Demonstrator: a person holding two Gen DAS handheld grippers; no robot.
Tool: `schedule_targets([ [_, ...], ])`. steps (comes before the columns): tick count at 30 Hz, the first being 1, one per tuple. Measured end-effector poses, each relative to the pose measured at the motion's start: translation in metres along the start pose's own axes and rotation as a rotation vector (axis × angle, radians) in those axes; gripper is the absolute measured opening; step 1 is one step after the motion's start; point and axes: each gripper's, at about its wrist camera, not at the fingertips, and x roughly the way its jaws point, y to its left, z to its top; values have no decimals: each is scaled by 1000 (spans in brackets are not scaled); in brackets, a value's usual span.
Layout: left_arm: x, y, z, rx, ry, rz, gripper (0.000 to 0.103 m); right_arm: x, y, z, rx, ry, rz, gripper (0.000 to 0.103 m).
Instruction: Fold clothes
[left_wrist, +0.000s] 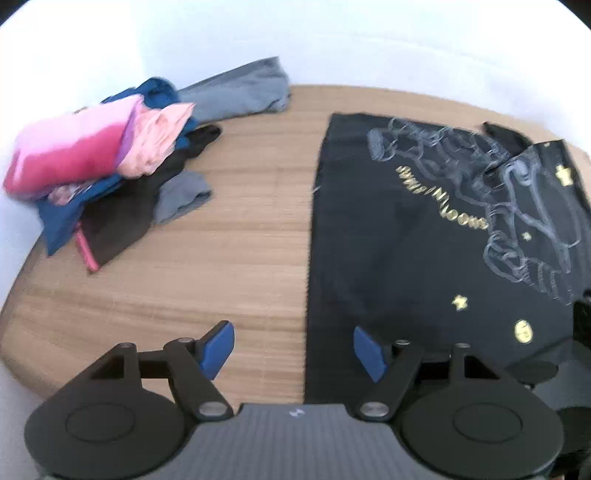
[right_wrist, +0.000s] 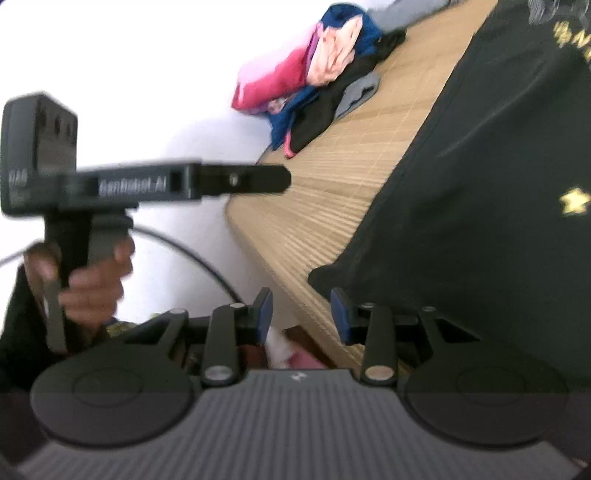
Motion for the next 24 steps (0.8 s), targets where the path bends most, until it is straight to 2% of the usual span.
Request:
schedule_targets([
  [2, 9, -10, 3, 41, -2, -45, 74, -20, 2, -4, -8, -49, -113, 39],
  [6, 35, -44, 6, 110, 23, -147, 74, -86, -9, -19, 69, -214, -428, 39],
  [10, 53, -90, 8, 189, 46, -248, 74, -177, -29, -56, 255, -414, -749, 39],
  [14, 59, -146, 8, 307, 40, -307, 74, -264, -53, -102, 466, -628, -971, 39],
  [16, 60, -176, 10, 345, 26, -329, 74, -299, -63, -123, 531, -701, -1033, 39],
  [20, 61, -231, 15, 390, 11, -344, 74, -354, -87, -154, 582, -778, -1101, 39],
  [24, 66, -283, 19, 381, 12, -314, 74, -392, -123, -155, 540, -743, -1082, 39],
])
